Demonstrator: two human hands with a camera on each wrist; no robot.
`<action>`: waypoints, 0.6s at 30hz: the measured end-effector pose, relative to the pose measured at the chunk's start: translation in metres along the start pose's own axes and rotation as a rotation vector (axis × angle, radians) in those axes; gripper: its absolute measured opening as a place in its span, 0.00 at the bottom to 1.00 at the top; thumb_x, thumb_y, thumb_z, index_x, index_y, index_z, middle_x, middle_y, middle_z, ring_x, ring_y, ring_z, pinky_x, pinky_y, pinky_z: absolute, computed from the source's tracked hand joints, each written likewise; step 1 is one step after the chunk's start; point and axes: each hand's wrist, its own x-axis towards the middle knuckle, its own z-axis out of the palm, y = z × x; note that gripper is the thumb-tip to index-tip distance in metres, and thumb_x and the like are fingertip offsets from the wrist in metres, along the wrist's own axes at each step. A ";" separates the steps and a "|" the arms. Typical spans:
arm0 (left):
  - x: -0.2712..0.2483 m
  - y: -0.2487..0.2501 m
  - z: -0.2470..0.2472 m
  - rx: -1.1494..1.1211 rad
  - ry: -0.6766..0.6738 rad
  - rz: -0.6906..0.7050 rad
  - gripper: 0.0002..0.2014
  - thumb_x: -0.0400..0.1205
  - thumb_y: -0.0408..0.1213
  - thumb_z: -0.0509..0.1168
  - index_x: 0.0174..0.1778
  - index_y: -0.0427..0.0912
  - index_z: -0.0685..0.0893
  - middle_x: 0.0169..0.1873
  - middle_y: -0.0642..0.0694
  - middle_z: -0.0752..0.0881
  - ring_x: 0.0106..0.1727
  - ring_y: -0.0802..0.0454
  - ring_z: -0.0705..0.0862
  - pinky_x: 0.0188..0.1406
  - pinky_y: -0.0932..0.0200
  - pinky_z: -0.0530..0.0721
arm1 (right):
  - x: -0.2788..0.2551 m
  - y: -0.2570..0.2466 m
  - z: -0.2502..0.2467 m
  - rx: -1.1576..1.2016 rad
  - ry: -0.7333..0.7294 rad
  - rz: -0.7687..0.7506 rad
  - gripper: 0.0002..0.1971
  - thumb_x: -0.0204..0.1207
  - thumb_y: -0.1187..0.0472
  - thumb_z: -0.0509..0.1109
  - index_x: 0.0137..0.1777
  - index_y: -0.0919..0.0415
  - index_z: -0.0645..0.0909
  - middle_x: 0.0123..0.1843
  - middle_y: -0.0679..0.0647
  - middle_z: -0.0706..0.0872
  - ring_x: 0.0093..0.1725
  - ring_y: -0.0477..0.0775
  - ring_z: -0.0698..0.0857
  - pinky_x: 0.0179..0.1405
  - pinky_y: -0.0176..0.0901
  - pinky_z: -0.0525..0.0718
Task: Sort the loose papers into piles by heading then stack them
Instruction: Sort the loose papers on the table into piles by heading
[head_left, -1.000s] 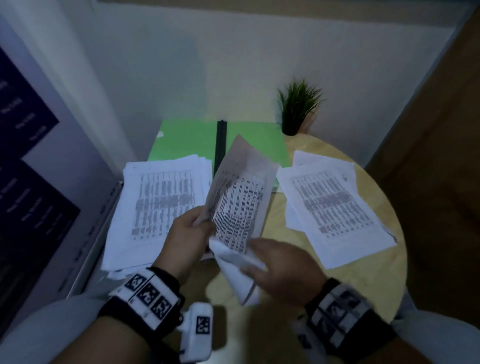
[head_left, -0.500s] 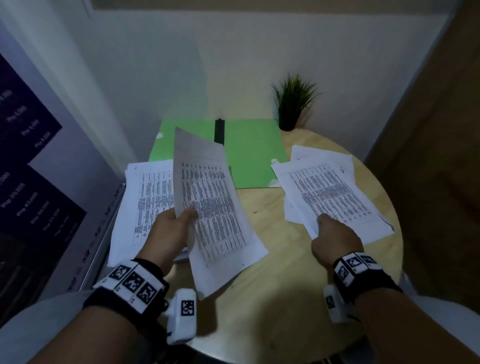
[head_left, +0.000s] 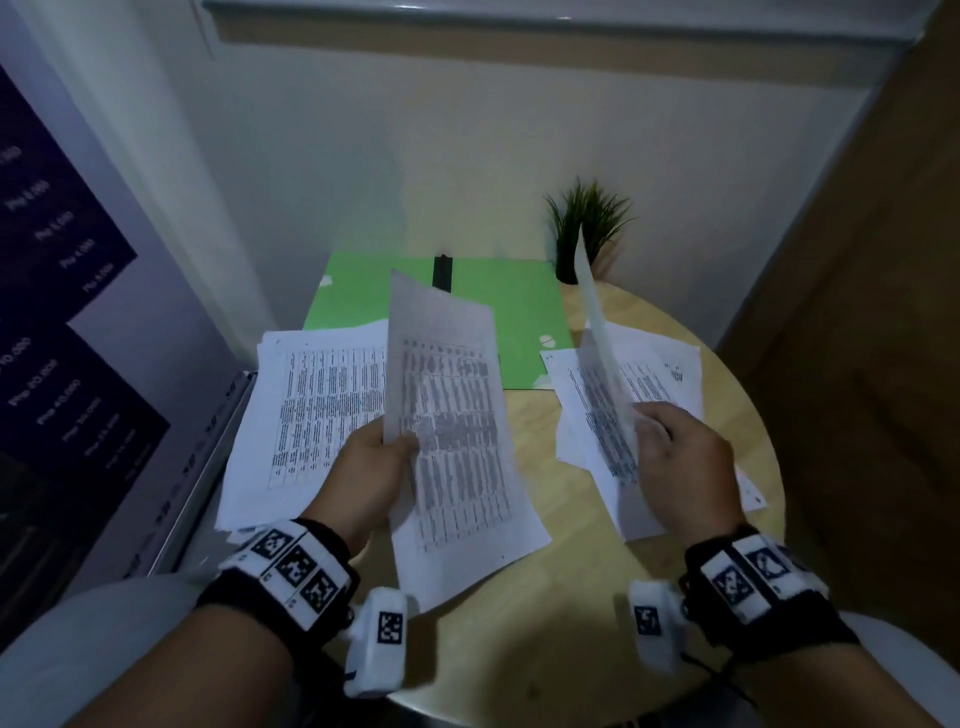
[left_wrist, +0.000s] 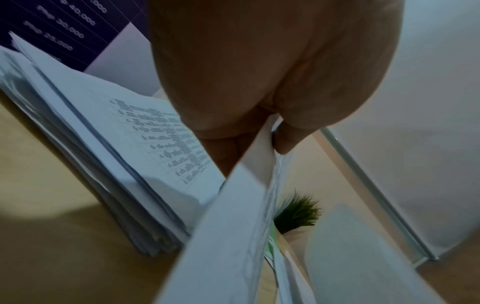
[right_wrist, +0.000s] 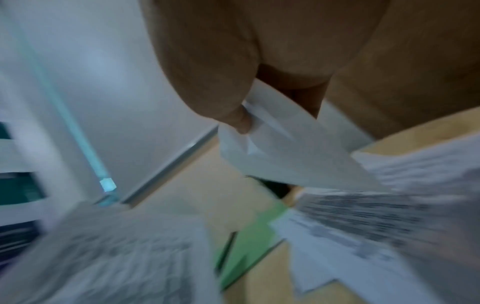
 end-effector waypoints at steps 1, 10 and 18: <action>-0.002 0.002 0.004 -0.008 -0.019 0.010 0.11 0.90 0.35 0.60 0.41 0.42 0.79 0.33 0.48 0.80 0.36 0.48 0.79 0.36 0.56 0.74 | -0.013 -0.015 0.001 0.033 -0.028 -0.063 0.12 0.85 0.67 0.68 0.60 0.57 0.91 0.46 0.49 0.90 0.44 0.52 0.86 0.47 0.39 0.81; -0.023 0.004 0.026 -0.324 -0.219 0.005 0.20 0.88 0.58 0.59 0.56 0.49 0.90 0.48 0.48 0.95 0.50 0.51 0.93 0.55 0.49 0.87 | -0.085 -0.054 0.067 -0.001 -0.550 -0.537 0.25 0.80 0.69 0.61 0.76 0.54 0.83 0.73 0.52 0.87 0.73 0.55 0.84 0.74 0.51 0.82; -0.014 -0.005 0.021 0.052 -0.015 0.116 0.11 0.90 0.32 0.60 0.44 0.34 0.83 0.33 0.45 0.88 0.37 0.51 0.85 0.40 0.53 0.81 | -0.040 -0.035 0.043 -0.199 -0.686 -0.311 0.29 0.86 0.33 0.58 0.81 0.45 0.74 0.79 0.47 0.80 0.80 0.52 0.75 0.78 0.50 0.75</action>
